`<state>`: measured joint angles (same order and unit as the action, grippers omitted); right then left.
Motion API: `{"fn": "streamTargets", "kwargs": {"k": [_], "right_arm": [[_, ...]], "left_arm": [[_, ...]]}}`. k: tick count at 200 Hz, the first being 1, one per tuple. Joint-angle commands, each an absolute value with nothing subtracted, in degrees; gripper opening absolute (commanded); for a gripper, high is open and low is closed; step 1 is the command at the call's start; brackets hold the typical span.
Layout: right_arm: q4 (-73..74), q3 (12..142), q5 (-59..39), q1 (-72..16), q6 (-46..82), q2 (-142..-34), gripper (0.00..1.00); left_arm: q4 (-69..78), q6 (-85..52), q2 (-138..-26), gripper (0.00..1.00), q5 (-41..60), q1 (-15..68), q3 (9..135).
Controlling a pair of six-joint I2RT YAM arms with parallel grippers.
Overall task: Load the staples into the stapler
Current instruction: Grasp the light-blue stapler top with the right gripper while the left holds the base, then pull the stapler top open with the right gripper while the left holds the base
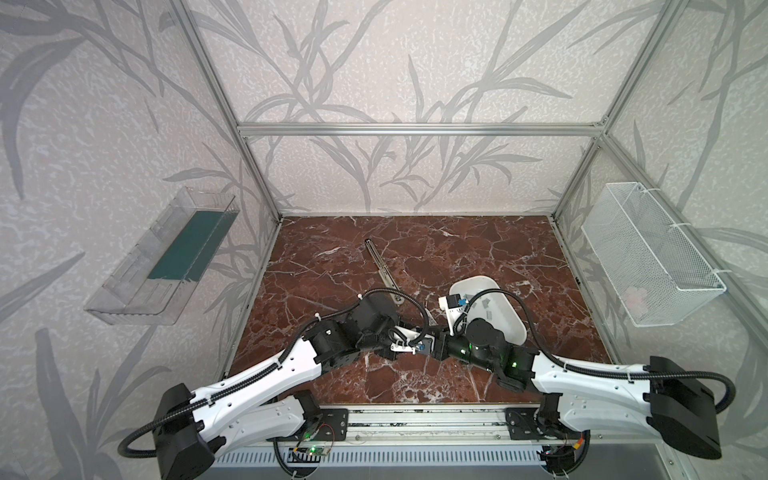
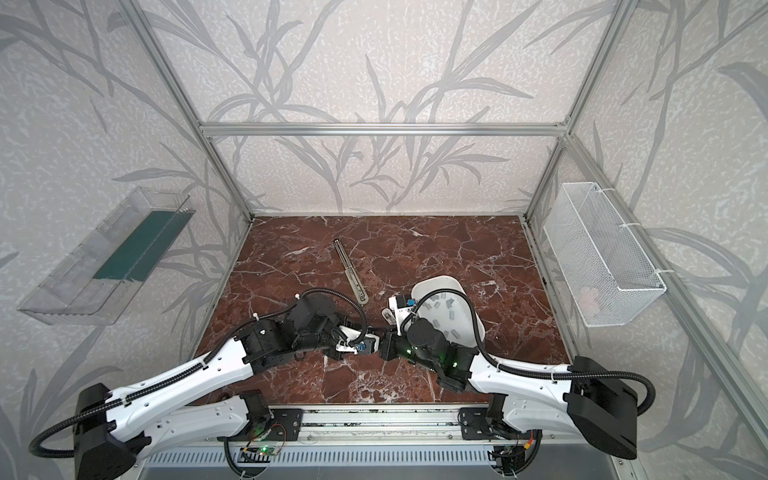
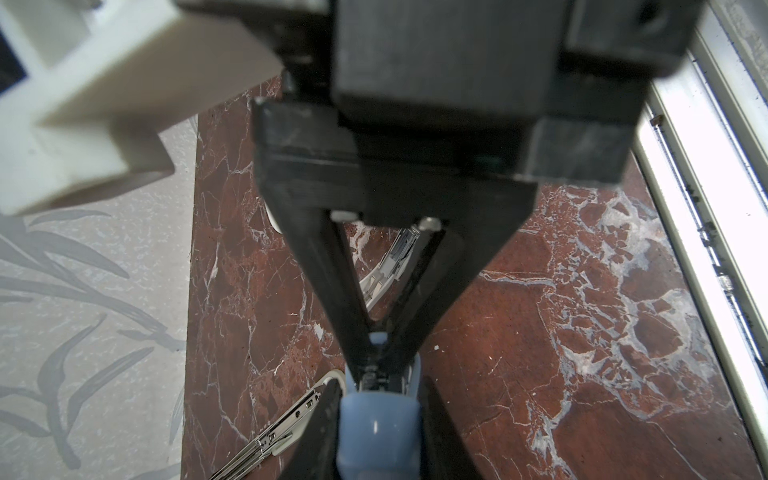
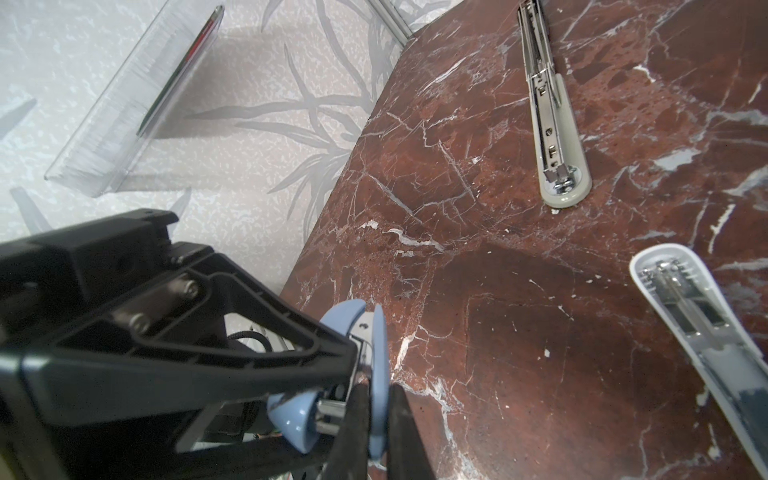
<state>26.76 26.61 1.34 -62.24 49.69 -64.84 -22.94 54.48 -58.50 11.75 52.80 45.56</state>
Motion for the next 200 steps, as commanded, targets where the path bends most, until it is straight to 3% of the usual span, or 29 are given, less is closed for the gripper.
{"fn": "streamTargets", "kwargs": {"k": [1,53,200], "right_arm": [[28.17,27.11,2.07,-63.61,48.25,-62.85,0.0],[25.17,21.16,8.95,-62.56,48.09,-56.87,0.0],[23.64,15.23,10.72,-59.15,48.97,-51.78,0.0]], "left_arm": [[-15.21,55.88,-57.14,0.0,16.45,53.97,45.5],[-15.11,56.6,-56.07,0.0,17.04,51.5,45.0],[-11.33,52.99,-57.66,0.0,24.4,41.63,44.38]]}}
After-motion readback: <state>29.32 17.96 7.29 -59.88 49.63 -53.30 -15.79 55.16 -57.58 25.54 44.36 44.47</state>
